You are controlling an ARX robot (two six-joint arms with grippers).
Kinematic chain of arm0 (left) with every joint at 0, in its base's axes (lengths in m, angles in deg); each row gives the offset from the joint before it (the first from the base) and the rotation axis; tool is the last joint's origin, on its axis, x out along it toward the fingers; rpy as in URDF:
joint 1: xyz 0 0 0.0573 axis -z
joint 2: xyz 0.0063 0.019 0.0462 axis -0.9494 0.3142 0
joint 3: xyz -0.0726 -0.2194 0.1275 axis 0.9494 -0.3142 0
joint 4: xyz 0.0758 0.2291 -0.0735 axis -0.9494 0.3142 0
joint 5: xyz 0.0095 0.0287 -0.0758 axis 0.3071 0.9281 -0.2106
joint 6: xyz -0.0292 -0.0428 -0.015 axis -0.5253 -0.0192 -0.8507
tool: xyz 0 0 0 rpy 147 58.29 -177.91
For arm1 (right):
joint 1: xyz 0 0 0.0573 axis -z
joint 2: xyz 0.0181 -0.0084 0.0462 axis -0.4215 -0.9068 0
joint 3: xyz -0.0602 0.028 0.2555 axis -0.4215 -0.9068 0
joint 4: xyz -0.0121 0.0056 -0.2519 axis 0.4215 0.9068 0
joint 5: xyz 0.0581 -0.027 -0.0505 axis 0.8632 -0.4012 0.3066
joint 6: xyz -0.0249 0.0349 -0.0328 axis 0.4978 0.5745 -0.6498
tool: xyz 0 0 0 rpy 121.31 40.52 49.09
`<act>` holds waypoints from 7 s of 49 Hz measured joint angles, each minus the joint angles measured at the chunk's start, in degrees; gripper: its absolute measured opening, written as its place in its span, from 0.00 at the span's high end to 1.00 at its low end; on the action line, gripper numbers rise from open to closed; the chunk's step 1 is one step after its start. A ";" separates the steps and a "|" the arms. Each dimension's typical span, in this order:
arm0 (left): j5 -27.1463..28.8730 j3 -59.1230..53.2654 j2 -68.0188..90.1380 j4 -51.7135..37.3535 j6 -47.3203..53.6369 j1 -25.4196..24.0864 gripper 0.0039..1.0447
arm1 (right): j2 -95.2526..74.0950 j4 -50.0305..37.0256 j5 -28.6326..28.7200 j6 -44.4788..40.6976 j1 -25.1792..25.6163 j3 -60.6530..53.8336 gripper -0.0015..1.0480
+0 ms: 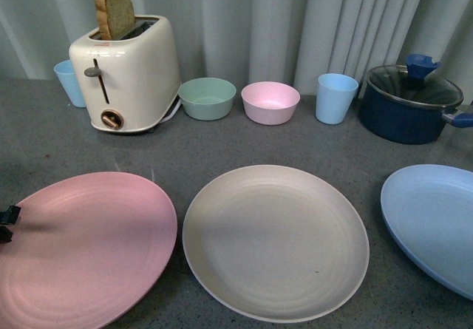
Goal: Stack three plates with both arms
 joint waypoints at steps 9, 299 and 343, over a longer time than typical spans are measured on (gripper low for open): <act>-2.86 1.60 -1.88 3.08 -0.02 -1.09 0.96 | 0.00 0.00 0.02 0.00 0.00 0.00 0.07; 8.33 -48.44 -99.45 -12.59 -13.84 11.34 0.97 | 0.00 0.00 0.00 0.00 0.00 0.00 0.07; 8.33 -48.41 -111.58 0.00 -13.84 11.34 0.49 | 0.00 0.00 0.00 0.00 0.00 0.00 0.07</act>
